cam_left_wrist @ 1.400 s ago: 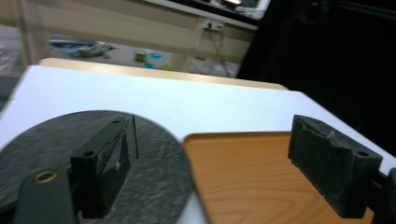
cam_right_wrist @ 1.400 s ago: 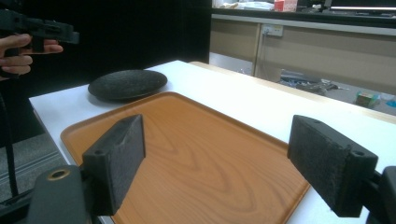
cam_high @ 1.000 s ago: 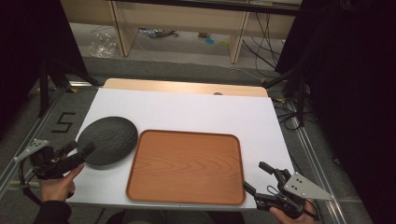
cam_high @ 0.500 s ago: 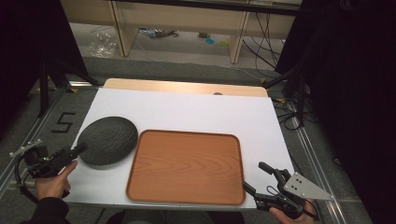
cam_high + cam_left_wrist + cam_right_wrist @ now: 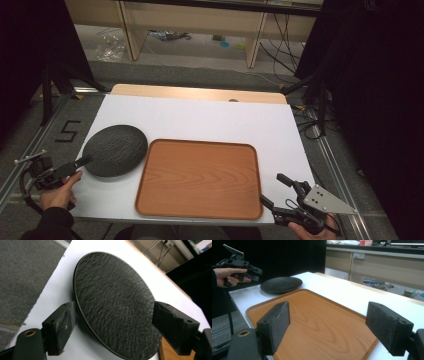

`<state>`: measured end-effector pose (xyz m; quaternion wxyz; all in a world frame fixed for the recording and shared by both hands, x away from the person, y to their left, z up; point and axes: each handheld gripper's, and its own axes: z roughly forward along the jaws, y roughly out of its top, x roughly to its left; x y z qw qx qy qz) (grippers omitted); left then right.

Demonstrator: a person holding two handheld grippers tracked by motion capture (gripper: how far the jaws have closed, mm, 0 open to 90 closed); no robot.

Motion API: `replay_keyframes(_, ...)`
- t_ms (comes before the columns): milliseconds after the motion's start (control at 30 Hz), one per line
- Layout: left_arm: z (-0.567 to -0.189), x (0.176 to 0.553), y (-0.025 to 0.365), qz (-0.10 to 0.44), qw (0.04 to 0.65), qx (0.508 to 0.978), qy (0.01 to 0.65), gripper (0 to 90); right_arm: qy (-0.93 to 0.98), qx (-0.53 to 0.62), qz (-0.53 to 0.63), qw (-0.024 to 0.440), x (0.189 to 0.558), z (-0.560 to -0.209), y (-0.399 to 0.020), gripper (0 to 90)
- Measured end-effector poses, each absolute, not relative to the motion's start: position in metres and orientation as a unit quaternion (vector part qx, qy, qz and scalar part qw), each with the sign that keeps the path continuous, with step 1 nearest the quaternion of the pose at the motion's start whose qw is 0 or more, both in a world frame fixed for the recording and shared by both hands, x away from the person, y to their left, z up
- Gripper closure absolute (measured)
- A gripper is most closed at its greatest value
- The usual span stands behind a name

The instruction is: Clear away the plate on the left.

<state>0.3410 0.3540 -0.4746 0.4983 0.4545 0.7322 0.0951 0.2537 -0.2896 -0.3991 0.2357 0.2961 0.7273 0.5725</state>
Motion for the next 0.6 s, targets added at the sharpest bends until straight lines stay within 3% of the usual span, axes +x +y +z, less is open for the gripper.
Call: replay_keyframes(600, -0.493, 0.346, 0.364, 0.017, 0.492, 0.411, 0.767, 21.1, 0.725, 0.302, 0.573, 0.232, 0.253, -0.399, -0.289, 20.7)
